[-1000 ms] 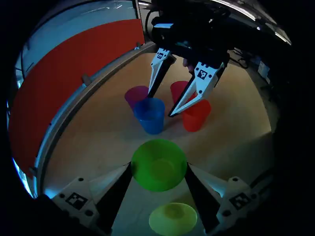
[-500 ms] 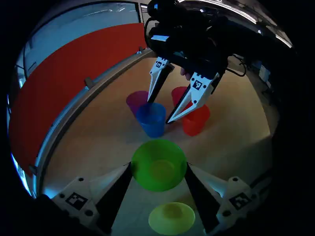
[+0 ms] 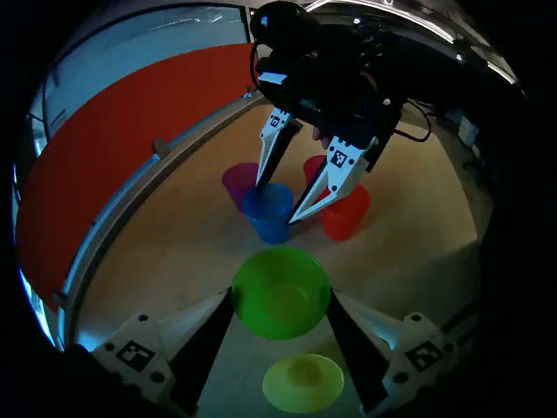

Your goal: Pour water

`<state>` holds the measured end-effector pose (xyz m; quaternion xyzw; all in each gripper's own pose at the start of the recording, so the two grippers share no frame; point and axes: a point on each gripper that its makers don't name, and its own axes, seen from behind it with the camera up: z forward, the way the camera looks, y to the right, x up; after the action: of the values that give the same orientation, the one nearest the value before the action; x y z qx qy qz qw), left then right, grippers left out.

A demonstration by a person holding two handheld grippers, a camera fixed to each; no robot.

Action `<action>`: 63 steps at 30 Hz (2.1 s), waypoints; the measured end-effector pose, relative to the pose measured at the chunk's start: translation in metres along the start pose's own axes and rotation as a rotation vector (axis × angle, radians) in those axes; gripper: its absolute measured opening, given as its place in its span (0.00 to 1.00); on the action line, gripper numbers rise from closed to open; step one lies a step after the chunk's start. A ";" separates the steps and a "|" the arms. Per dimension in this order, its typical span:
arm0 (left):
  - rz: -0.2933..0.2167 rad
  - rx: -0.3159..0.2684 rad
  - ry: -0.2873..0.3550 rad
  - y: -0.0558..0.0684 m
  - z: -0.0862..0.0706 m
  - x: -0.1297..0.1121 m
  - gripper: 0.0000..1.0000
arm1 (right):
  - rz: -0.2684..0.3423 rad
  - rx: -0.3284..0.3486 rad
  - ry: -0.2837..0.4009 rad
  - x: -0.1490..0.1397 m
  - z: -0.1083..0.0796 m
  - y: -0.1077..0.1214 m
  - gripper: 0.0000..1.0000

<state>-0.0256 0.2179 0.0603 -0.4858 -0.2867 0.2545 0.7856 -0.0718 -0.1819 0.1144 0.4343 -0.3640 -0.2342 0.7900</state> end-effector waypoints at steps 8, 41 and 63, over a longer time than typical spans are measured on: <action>0.000 0.002 -0.001 0.000 0.000 -0.003 0.89 | 0.003 -0.002 0.003 0.002 0.005 0.000 1.00; -0.021 0.012 0.014 -0.002 -0.003 -0.005 0.89 | 0.034 -0.014 0.040 0.001 0.016 0.000 0.92; -0.029 0.050 0.051 0.001 -0.020 0.004 0.89 | 0.053 -0.033 0.161 0.022 -0.012 -0.008 0.92</action>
<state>-0.0092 0.2086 0.0527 -0.4681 -0.2670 0.2376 0.8082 -0.0488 -0.1950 0.1114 0.4287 -0.3066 -0.1837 0.8297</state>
